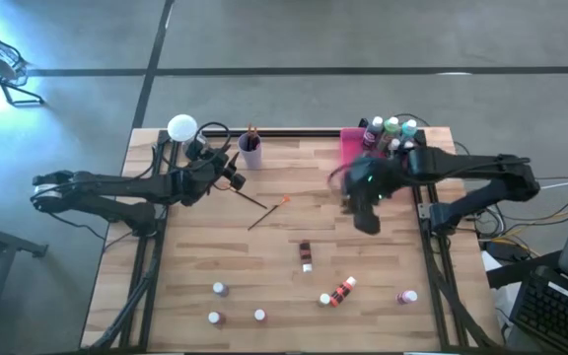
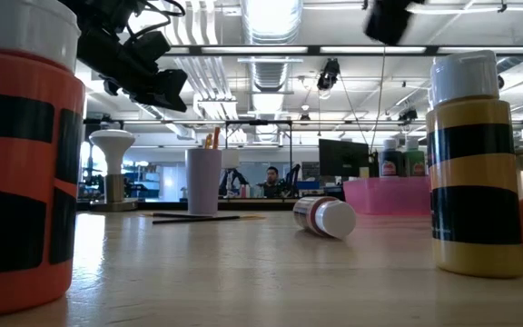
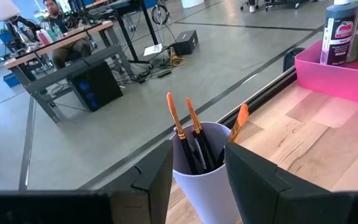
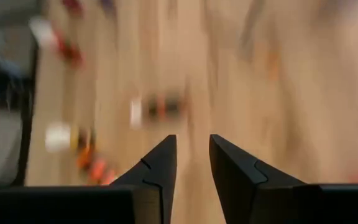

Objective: Pick & Place Paint Supplies
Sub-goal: Put the small pink paint bottle into the pink bin

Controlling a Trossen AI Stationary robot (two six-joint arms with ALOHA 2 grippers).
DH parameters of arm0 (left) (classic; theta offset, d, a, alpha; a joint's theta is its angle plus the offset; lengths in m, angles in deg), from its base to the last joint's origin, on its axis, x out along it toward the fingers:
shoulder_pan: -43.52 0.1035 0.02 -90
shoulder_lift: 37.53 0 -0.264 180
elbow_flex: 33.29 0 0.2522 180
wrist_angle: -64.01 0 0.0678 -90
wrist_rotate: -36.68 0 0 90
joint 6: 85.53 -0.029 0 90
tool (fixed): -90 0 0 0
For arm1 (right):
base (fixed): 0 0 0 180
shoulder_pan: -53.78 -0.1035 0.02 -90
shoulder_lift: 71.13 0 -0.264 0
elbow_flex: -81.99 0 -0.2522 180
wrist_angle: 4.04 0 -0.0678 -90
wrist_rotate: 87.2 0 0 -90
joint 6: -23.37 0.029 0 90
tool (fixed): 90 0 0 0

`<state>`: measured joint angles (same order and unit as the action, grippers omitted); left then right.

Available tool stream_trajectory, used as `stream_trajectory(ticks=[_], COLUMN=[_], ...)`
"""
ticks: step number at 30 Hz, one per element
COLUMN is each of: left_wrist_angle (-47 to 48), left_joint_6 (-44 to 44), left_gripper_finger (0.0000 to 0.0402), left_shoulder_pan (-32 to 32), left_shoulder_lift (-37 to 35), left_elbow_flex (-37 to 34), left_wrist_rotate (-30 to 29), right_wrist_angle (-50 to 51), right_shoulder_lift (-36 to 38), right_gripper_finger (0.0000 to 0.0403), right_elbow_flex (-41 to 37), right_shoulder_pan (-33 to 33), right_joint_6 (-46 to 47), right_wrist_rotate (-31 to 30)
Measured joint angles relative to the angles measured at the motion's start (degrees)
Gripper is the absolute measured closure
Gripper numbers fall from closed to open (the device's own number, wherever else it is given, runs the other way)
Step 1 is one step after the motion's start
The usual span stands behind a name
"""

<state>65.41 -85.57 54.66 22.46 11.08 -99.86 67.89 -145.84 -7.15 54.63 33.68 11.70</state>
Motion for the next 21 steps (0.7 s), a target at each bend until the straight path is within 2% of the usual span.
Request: stream_trajectory(ticks=[3,7,11,15,21], left_wrist_angle=[0.01,0.03,0.03,0.13,0.42], left_joint_6=[0.0,0.0,0.0,0.0,0.0], left_gripper_finger=[0.025,0.025,0.025,0.025,0.025], left_shoulder_pan=[0.01,0.01,0.01,0.01,0.01], left_shoulder_lift=[0.0,0.0,0.0,-0.01,0.0], left_elbow_flex=[0.0,0.0,0.0,0.0,0.0], left_wrist_rotate=[0.0,0.0,-0.02,-0.02,-0.02], right_wrist_angle=[13.58,27.07,27.93,26.96,30.57], right_shoulder_lift=[-1.63,-1.61,0.98,3.45,4.7], right_gripper_finger=[0.0311,0.0333,0.0356,0.0361,0.0349], right_elbow_flex=[0.54,0.11,0.02,0.01,-1.81], right_shoulder_pan=[-3.63,-10.81,-19.87,-29.21,-42.38], right_joint_6=[8.4,21.44,33.82,42.59,42.58], right_wrist_rotate=[-0.25,-2.77,-2.98,-4.81,-3.82])
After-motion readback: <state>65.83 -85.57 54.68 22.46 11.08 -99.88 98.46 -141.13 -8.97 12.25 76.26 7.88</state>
